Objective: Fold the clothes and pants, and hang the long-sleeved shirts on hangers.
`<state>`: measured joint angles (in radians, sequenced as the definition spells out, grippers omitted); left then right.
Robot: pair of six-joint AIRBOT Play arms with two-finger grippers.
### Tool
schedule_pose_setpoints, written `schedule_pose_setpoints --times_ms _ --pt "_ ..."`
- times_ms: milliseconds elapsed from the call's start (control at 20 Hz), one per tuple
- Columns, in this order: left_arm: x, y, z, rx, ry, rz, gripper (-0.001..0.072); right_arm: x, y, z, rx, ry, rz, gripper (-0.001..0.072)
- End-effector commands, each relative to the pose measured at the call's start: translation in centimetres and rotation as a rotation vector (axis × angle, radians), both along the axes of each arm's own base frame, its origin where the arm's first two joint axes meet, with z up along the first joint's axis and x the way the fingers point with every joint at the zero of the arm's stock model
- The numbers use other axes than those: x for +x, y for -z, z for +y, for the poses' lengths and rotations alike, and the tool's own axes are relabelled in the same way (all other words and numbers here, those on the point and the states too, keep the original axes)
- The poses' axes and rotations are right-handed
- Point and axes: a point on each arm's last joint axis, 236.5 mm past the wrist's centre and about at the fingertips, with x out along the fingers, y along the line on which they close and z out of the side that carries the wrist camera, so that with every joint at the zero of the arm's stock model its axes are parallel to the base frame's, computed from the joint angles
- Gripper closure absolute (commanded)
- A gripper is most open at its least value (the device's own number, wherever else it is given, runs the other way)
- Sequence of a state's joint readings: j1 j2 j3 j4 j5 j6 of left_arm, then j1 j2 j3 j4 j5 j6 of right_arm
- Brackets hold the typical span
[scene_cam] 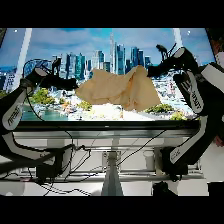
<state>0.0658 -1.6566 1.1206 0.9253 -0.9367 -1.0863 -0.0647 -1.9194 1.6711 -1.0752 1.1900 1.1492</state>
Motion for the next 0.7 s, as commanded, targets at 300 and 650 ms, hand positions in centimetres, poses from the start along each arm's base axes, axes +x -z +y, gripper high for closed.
schedule_pose_setpoints --times_ms 300,650 --pt "5.1 -31.6 9.1 0.235 -0.061 -0.706 0.0693 2.5 -27.1 -3.3 -0.109 0.081 -0.614 0.0701" --pt "-6.6 -55.1 16.2 0.486 -0.41 -1.325 0.0694 -8.1 -46.7 -5.0 -0.182 0.16 -1.049 0.0702"
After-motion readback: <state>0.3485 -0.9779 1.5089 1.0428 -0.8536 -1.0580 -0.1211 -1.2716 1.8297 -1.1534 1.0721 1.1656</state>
